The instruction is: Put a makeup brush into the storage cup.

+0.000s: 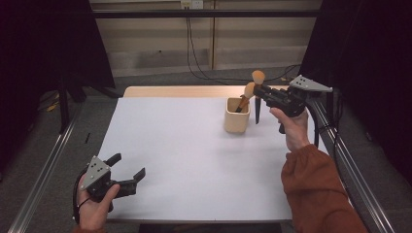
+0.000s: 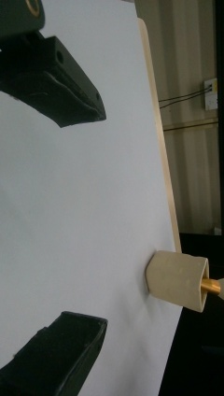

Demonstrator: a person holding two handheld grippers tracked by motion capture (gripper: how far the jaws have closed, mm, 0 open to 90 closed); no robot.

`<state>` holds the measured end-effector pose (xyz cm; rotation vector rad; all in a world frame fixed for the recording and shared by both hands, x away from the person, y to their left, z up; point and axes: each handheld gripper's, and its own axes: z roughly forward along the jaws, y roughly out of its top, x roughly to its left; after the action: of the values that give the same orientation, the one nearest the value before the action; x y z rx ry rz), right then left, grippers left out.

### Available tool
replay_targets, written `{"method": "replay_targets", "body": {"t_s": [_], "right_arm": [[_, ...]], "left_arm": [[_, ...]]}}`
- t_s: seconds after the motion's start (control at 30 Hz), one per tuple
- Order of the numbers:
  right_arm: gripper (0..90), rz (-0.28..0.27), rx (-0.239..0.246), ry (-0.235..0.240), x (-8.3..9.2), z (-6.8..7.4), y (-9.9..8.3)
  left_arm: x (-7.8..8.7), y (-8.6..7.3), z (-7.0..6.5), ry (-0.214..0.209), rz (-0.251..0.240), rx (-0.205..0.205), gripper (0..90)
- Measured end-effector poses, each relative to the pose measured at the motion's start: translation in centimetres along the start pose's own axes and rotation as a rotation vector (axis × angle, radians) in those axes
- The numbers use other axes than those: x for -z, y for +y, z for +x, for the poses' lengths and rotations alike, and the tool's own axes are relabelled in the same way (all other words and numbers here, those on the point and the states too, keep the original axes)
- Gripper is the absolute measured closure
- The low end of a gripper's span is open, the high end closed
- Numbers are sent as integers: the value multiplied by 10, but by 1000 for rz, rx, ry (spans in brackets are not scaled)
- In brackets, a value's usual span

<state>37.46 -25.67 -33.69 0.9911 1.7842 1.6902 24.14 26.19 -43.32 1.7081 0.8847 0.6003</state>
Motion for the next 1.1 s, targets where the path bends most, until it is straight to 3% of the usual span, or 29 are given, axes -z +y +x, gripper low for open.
{"method": "replay_targets", "body": {"t_s": [1.1], "right_arm": [[746, -23, 23, -39, -44, -7, 16]], "left_arm": [[0, 0, 0, -3, -3, -1, 27]]}}
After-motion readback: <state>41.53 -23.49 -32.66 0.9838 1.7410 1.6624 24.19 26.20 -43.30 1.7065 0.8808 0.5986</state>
